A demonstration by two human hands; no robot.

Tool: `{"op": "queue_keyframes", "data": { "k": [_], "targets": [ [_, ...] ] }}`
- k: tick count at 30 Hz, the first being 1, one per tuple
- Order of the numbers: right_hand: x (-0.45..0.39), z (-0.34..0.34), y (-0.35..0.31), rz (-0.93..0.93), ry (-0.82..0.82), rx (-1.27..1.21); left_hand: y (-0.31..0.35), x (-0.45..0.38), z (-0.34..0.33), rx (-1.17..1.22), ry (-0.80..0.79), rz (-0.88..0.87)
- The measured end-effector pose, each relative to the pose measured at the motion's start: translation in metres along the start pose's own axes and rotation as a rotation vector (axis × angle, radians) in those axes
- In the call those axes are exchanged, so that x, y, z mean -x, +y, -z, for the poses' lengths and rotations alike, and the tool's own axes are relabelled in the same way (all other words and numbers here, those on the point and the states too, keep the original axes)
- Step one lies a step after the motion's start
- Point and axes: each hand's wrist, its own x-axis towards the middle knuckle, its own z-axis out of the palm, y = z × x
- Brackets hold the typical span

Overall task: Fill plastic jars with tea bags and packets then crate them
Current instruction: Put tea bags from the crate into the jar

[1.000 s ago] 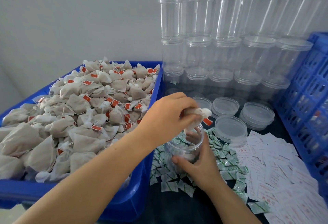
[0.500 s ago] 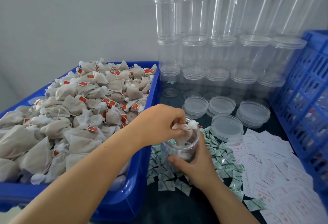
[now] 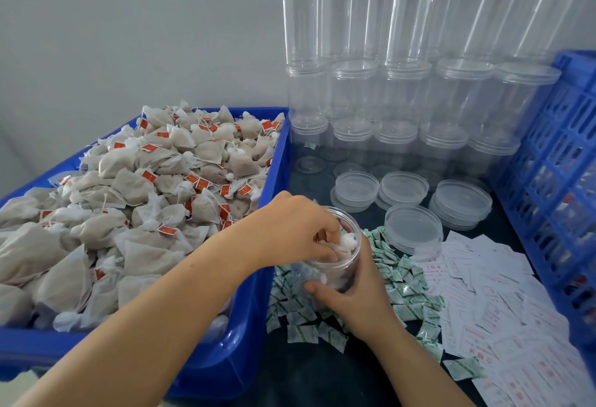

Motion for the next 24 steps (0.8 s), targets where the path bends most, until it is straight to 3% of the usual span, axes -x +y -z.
{"op": "queue_keyframes", "data": {
  "k": [6,10,19,24],
  "targets": [
    [0.0005,0.0016,0.0022,-0.018,-0.013,0.002,-0.0007,-0.0013,-0.001,0.009,-0.065,-0.02],
    [0.0018,0.0034,0.0047,-0.03,-0.041,0.041,-0.0006,-0.0022,-0.0013,0.036,-0.205,-0.004],
    [0.0023,0.0029,0.0016,-0.023,-0.033,0.073,0.0026,-0.0048,-0.0034,-0.16,-0.37,0.021],
    [0.0012,0.0028,0.0002,-0.031,-0.046,0.045,0.0018,-0.0052,-0.0071,-0.115,-0.296,0.031]
  ]
}}
